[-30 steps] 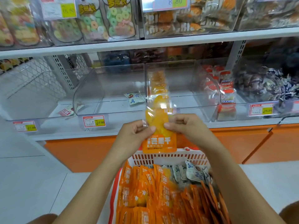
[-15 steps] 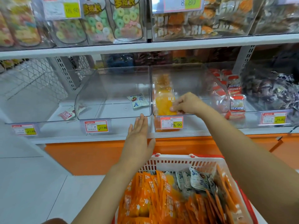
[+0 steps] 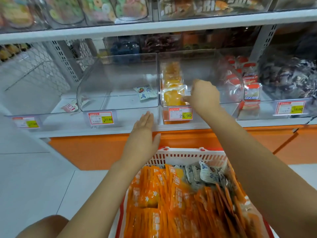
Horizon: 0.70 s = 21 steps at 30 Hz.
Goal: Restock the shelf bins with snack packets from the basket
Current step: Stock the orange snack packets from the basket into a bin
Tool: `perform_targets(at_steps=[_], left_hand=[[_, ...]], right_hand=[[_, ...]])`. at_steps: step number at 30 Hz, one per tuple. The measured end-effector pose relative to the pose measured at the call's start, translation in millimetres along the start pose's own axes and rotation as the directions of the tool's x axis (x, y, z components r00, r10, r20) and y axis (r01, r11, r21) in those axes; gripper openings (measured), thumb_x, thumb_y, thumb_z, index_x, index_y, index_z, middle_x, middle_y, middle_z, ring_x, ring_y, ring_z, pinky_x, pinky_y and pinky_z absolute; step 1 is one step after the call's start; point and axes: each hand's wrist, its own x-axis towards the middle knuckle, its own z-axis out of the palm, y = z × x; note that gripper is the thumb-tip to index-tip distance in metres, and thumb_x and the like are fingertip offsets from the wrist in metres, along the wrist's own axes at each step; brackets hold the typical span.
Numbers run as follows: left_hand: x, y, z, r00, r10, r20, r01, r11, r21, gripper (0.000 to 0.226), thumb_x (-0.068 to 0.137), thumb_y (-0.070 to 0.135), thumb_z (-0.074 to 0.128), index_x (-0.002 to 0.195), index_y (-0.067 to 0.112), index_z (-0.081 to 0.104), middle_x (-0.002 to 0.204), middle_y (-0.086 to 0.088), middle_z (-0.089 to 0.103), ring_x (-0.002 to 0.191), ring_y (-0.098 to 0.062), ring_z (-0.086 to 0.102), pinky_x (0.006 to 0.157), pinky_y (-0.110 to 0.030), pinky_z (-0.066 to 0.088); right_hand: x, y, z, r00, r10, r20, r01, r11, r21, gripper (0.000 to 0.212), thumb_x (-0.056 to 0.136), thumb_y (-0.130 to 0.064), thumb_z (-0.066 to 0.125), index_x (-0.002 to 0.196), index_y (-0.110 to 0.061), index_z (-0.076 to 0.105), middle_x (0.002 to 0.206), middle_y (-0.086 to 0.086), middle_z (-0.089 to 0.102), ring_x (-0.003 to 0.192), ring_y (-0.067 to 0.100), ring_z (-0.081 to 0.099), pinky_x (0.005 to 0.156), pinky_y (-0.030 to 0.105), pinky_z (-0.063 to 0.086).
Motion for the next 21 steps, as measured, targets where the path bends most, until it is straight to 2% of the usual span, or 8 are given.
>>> perform_targets(at_steps=[3,6,8,10,13,16,18,21], left_hand=[[-16,-12,19,0.990,-0.057,0.132,0.041,0.992,0.120,0.056,0.099,0.031,0.044,0.149,0.012,0.028,0.155,-0.005,0.027,0.143,-0.020,0.023,0.114,-0.026,0.019],[-36,-30,42,0.927,-0.161,0.337,0.117,0.982,0.147,0.040,0.097,0.029,0.048,0.134,0.013,0.049,0.137,-0.006,0.052,0.119,-0.022,0.053,0.095,-0.029,0.045],[-50,-43,52,0.862,-0.203,0.464,0.112,0.970,0.217,0.039,0.098,0.029,0.046,0.132,0.012,0.051,0.134,-0.007,0.055,0.116,-0.024,0.055,0.092,-0.031,0.046],[-63,-58,60,0.787,-0.248,0.565,0.105,0.956,0.274,0.036,0.098,0.029,0.046,0.128,0.011,0.054,0.128,-0.009,0.057,0.113,-0.025,0.056,0.088,-0.031,0.046],[-79,-77,71,0.722,-0.293,0.626,0.104,0.941,0.322,0.033,0.096,0.029,0.048,0.124,0.012,0.057,0.121,-0.008,0.061,0.108,-0.023,0.058,0.084,-0.030,0.047],[-86,-85,77,0.722,-0.291,0.628,0.119,0.946,0.302,0.028,0.096,0.031,0.047,0.113,0.013,0.061,0.106,-0.005,0.063,0.098,-0.020,0.060,0.072,-0.025,0.043],[-88,-85,77,0.717,-0.290,0.634,0.126,0.948,0.291,0.026,0.096,0.030,0.047,0.107,0.012,0.062,0.094,-0.004,0.060,0.092,-0.019,0.060,0.068,-0.024,0.041],[-89,-83,76,0.707,-0.292,0.645,0.142,0.951,0.275,0.029,0.096,0.031,0.048,0.114,0.012,0.061,0.105,-0.007,0.062,0.096,-0.020,0.060,0.074,-0.025,0.046]], right_hand=[[-32,15,8,0.996,-0.024,-0.083,0.034,0.991,0.129,0.041,0.083,-0.048,0.067,0.072,-0.016,0.043,0.075,0.006,0.060,0.074,0.027,0.058,0.060,0.031,0.039],[-70,30,32,0.996,-0.058,-0.061,0.069,0.978,0.199,0.047,0.087,-0.052,0.059,0.062,-0.016,0.043,0.060,0.001,0.051,0.060,0.020,0.052,0.057,0.030,0.041],[-93,35,60,0.991,-0.021,0.131,0.002,0.990,0.139,0.047,0.088,-0.052,0.057,0.062,-0.015,0.046,0.058,0.000,0.050,0.055,0.017,0.050,0.051,0.026,0.040],[-119,35,93,0.909,0.043,0.415,-0.037,0.999,-0.022,0.041,0.089,-0.050,0.057,0.069,-0.015,0.051,0.061,-0.002,0.051,0.052,0.012,0.051,0.046,0.022,0.039],[-161,29,133,0.804,0.010,0.595,0.090,0.986,-0.138,0.017,0.094,-0.026,0.052,0.089,-0.013,0.061,0.087,0.003,0.063,0.081,0.018,0.066,0.064,0.027,0.051],[-200,15,156,0.767,-0.062,0.639,0.272,0.932,-0.237,0.025,0.097,-0.008,0.042,0.104,-0.010,0.065,0.101,0.006,0.064,0.097,0.022,0.064,0.072,0.032,0.051],[-216,9,165,0.718,-0.026,0.696,0.333,0.890,-0.311,0.033,0.101,-0.028,0.038,0.113,-0.013,0.065,0.108,0.010,0.062,0.112,0.029,0.056,0.088,0.041,0.046],[-224,17,177,0.647,0.114,0.754,0.304,0.869,-0.392,0.077,0.094,-0.066,0.020,0.140,-0.009,0.044,0.152,0.021,0.027,0.143,0.043,0.012,0.115,0.057,0.004]])
